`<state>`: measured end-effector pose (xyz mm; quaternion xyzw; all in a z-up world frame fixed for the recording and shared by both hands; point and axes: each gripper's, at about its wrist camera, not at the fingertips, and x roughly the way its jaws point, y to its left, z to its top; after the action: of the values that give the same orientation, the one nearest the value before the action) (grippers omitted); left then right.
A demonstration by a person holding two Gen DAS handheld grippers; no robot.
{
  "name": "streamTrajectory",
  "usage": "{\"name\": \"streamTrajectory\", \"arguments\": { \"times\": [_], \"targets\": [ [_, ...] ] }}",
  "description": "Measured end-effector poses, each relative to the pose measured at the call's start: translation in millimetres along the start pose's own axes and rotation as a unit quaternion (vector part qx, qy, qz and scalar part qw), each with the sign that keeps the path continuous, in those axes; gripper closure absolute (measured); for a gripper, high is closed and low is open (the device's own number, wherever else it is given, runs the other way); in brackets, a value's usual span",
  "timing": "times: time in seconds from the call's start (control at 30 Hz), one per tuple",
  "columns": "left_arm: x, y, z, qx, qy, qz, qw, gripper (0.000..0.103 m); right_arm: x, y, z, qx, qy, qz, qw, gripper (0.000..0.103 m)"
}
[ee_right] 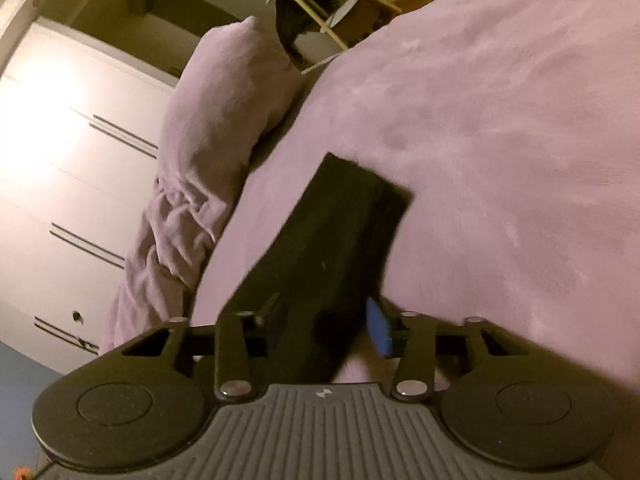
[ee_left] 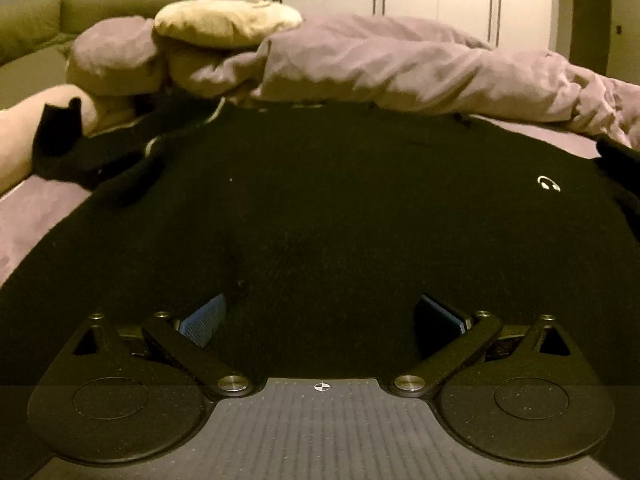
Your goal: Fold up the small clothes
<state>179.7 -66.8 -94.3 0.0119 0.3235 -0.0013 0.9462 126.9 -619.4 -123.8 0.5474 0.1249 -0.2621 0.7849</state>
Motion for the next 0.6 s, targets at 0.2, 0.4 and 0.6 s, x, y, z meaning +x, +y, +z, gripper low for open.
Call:
{"name": "streamTrajectory", "arguments": {
  "times": [0.2, 0.4, 0.6],
  "targets": [
    [2, 6, 3, -0.013, 0.011, -0.017, 0.9997, 0.000, 4, 21, 6, -0.038, -0.008, -0.034, 0.999, 0.092],
    [-7, 16, 9, 0.001, 0.034, -0.034, 0.9988, 0.000, -37, 140, -22, -0.229, -0.060, 0.018, 0.971, 0.093],
    [-32, 65, 13, -0.056, 0.040, -0.040, 0.9968, 0.000, -64, 280, -129, -0.371, -0.024, 0.168, 0.913, 0.093]
  ]
}}
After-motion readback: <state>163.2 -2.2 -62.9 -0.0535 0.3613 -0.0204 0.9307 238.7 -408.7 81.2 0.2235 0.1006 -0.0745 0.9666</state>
